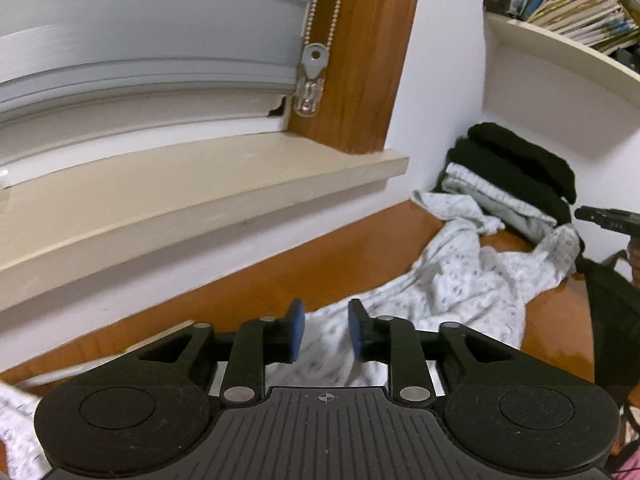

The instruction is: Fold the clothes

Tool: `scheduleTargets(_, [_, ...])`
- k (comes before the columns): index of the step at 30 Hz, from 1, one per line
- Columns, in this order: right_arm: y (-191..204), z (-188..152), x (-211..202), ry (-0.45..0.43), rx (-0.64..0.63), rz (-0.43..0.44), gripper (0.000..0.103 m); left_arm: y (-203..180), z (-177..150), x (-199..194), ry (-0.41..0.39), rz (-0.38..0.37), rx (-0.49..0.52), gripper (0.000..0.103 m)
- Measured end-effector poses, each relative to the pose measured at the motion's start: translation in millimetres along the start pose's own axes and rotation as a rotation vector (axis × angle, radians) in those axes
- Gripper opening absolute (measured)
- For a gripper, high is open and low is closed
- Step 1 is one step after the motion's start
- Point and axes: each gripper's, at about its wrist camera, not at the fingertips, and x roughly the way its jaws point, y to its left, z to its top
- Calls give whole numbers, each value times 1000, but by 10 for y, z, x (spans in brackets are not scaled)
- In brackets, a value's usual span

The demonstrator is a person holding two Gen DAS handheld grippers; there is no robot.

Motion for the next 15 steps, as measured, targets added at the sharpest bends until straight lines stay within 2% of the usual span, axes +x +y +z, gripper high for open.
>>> scheduleTargets(1, [106, 2, 36, 0, -8, 30, 47, 19, -31, -58, -2, 10, 3, 35])
scheduleTargets(3, [317, 6, 107, -1, -24, 91, 52, 76, -90, -169, -8, 38, 8, 42])
scheduleTargets(6, [725, -20, 294, 22, -53, 198, 54, 207, -192, -346, -10, 86, -3, 43])
scheduleTargets(11, [1282, -76, 626, 93, -80, 360, 61, 501, -407, -608, 9, 144, -34, 53])
scheduleTargets(15, [1482, -159, 832, 166, -102, 401, 60, 614, -565, -680, 45, 164, -37, 54])
